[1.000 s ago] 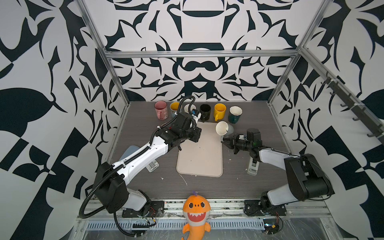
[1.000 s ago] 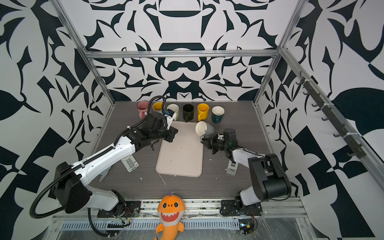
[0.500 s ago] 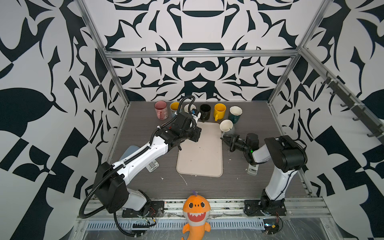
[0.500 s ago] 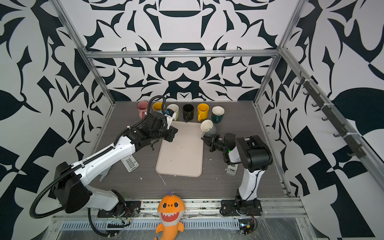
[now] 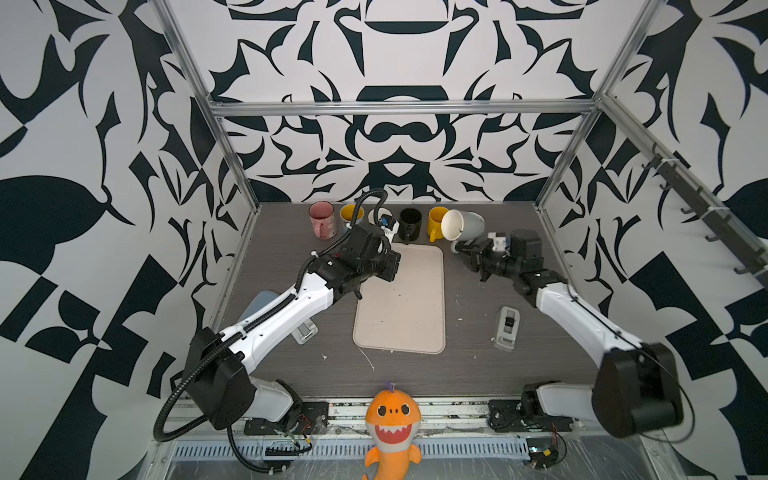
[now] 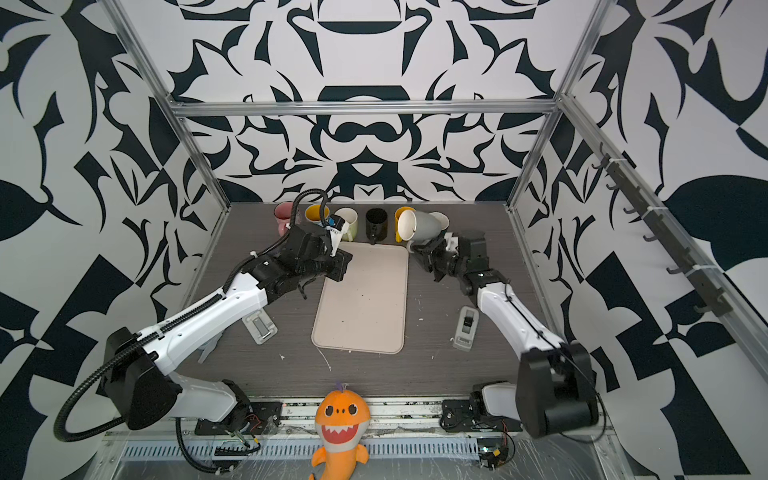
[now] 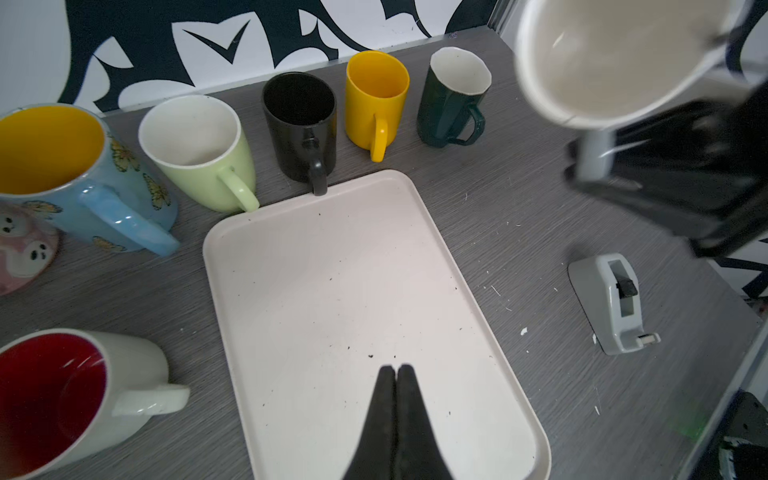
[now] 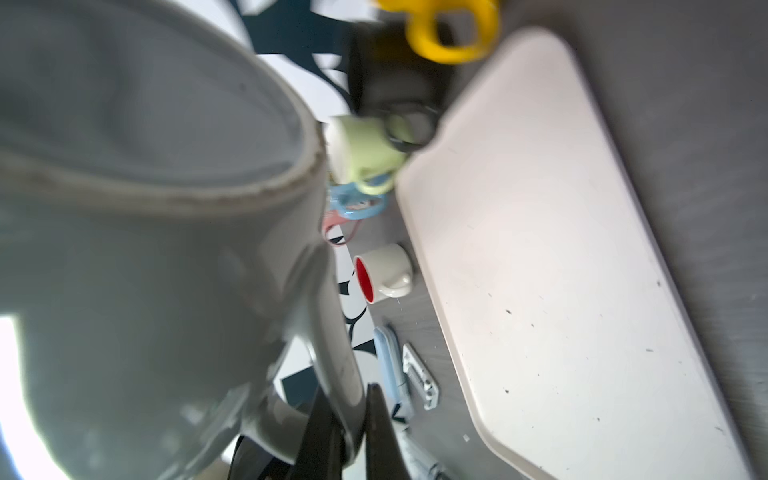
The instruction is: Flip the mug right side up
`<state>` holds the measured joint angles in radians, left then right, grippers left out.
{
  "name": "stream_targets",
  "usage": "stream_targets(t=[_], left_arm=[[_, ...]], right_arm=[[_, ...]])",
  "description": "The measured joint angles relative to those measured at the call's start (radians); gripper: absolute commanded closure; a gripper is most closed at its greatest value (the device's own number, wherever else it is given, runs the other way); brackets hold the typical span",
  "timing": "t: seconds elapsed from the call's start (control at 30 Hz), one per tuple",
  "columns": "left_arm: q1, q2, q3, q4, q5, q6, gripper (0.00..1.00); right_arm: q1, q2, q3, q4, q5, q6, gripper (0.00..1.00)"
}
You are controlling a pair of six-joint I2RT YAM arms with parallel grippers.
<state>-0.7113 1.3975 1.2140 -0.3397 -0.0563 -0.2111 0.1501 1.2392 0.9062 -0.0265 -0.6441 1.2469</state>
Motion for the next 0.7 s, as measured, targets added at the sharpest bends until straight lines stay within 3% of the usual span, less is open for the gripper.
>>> stream_targets(t=[0.17,0.37,0.53,0.7], left_arm=[[0.011,-0.045,0.021,0.003,-0.041,0.029,1.00],[0.065,-0.107,0.094,0.000,-0.059,0.065,0.97],[0.090,-0.147,0.203,-0.017,-0.053,0.103,0.90],[0.095,-0.143,0.272,-0.037,-0.024,0.130,0.89]], right_arm=[[0.024,-0.117,0.135,-0.290,0.137,-0.283,1.00],[0.198,-0.082,0.240,-0.610,0.434,-0.587,1.00],[0.330,-0.077,0.270,-0.698,0.660,-0.793,1.00],[0.444,-0.079,0.301,-0.686,0.868,-0.983,1.00]])
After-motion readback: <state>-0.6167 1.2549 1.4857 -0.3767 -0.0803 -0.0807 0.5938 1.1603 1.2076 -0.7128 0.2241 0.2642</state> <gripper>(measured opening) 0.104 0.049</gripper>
